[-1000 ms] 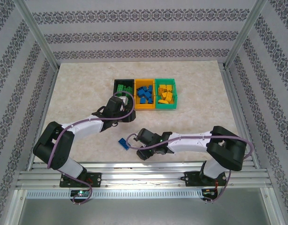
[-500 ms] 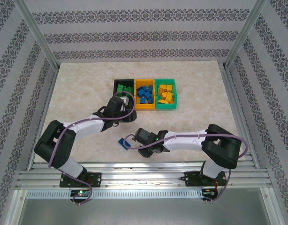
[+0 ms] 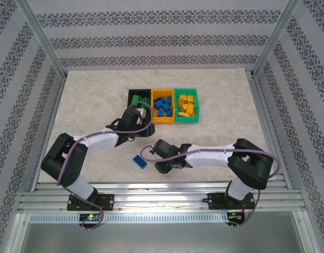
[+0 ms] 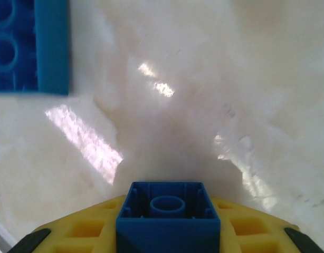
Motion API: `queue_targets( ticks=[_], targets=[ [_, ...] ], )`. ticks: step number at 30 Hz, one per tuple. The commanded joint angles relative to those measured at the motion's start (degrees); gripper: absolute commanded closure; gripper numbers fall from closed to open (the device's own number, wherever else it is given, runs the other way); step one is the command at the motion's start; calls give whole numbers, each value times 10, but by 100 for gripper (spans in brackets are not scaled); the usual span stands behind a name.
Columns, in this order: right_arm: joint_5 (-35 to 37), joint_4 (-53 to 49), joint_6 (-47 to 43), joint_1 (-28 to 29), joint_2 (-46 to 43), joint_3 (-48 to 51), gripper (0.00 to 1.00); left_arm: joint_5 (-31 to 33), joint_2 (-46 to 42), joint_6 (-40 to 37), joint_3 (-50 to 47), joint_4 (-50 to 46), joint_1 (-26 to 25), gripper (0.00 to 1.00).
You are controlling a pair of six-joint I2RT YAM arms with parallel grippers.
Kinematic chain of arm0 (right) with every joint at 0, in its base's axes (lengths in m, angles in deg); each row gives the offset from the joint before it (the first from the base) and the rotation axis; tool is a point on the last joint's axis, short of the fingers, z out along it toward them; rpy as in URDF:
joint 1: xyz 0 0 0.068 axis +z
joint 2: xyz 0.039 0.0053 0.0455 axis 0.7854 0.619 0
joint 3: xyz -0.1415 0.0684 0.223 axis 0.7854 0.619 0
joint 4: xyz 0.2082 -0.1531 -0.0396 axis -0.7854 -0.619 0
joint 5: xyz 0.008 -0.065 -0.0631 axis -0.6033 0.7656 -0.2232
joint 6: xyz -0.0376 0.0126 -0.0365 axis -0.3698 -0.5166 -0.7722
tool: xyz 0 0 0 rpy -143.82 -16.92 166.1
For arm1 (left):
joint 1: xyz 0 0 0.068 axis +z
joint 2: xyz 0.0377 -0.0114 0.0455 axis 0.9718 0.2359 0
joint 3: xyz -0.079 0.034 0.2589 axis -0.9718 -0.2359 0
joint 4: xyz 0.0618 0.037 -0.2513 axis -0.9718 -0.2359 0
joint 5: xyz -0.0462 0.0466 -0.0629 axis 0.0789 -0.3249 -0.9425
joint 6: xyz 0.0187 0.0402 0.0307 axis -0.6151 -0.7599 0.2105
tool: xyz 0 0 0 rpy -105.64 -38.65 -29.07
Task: Sort the legos into containers by color
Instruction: Pick up the lego from the bottom-center of the table, then place the lego in the container.
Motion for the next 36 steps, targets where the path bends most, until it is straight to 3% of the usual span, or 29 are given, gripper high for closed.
queue_targets(
  ticks=[1, 8, 19, 27, 36],
  targets=[
    [-23, 56, 22, -25, -36, 12, 83, -2, -6, -2, -6, 19, -3, 45],
    [-40, 64, -1, -75, -64, -15, 83, -4, -15, 1, -14, 17, -3, 45],
    [-79, 77, -26, -205, -96, -71, 82, -1, -44, 12, -42, 25, -3, 45],
    [-78, 62, 4, -282, -46, -163, 81, -4, -62, 22, -50, 20, -3, 45],
    [-127, 49, 34, -333, 90, -298, 80, -1, -90, 32, -76, 23, -4, 45]
  ],
)
